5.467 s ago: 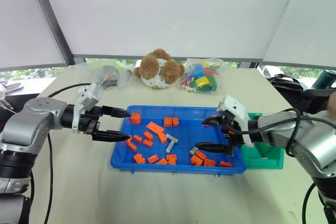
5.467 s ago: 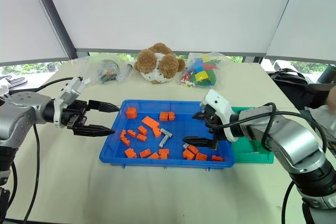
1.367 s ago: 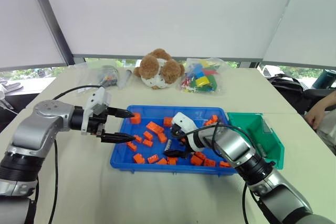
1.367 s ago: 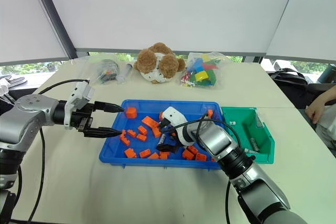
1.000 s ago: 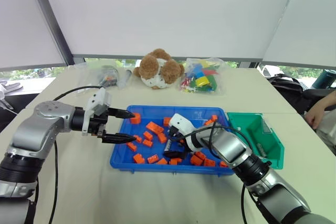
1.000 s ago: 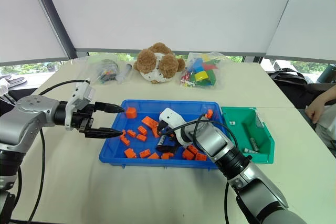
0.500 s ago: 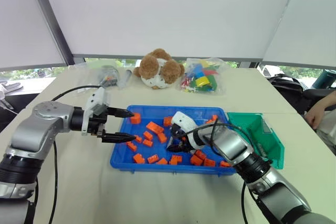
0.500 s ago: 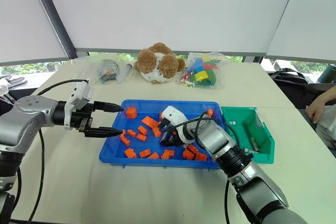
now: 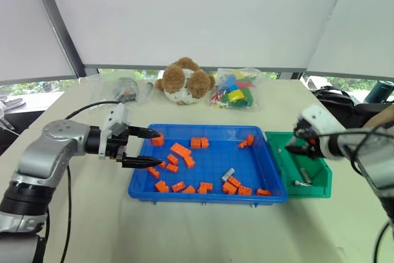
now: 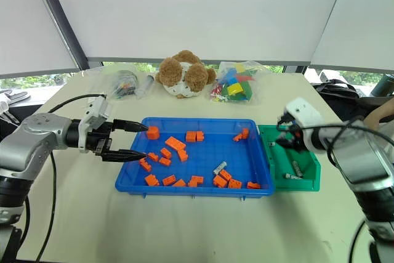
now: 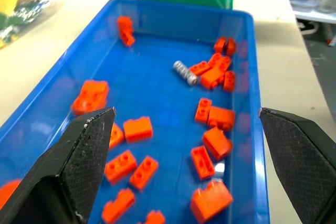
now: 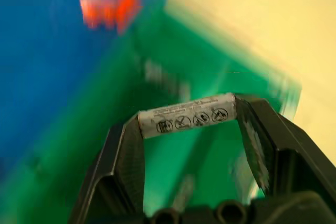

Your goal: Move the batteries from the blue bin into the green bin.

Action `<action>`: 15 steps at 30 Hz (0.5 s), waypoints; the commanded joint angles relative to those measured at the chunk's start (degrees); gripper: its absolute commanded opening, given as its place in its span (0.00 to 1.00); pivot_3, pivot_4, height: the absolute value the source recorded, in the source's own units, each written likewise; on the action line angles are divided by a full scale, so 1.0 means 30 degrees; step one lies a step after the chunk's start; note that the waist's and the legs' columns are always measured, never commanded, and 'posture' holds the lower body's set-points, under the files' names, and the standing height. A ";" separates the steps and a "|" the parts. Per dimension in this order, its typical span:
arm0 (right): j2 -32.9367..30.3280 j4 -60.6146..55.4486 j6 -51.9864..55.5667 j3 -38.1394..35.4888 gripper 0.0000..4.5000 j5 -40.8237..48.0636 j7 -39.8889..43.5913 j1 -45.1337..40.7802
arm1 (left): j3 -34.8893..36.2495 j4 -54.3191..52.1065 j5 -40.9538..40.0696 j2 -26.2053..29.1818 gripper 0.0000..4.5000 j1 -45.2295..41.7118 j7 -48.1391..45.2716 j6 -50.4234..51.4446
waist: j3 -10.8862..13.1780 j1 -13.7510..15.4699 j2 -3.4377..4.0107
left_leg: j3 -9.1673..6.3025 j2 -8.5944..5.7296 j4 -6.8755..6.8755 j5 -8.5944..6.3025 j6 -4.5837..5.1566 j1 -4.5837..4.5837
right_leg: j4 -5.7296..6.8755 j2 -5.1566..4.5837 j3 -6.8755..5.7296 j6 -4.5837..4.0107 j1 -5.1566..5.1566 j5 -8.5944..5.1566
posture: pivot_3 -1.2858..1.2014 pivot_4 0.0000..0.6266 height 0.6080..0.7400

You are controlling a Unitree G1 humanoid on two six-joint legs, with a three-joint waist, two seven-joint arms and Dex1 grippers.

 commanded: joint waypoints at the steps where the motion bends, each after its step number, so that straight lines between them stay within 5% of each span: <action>1: -0.0294 -0.0349 -0.0693 -0.1174 0.59 0.0624 0.0232 0.0327 | 0.0050 0.0170 0.0074 -0.0006 1.00 -0.0579 -0.0259 -0.0400 | 0.0000 0.0017 0.0000 | -0.0002 0.0003 0.0000 0.0000 0.0000 0.0001 | 0.0000 0.0005 -0.0001 0.0001 0.0000 0.0000 | 0.52 0.24 0.95; 5: -0.0507 -0.0328 -0.0870 -0.1398 0.99 0.0979 0.0298 0.0320 | -0.0027 0.0410 0.0062 -0.0103 1.00 -0.0943 -0.0361 -0.0376 | 0.0000 0.0123 0.0000 | 0.0000 0.0003 0.0005 0.0001 -0.0001 -0.0003 | 0.0001 -0.0001 -0.0001 0.0001 0.0000 0.0000 | 0.52 0.24 0.95; 15: 0.2412 -0.3470 0.3146 -0.1038 0.99 0.4840 -0.0164 -0.2763 | 0.0008 0.0588 -0.0009 -0.0072 1.00 -0.1147 -0.0632 -0.0204 | 0.0000 0.0105 0.0000 | -0.0008 0.0014 0.0005 0.0001 -0.0002 0.0000 | 0.0005 0.0008 -0.0007 0.0000 0.0002 0.0000 | 0.52 0.24 0.95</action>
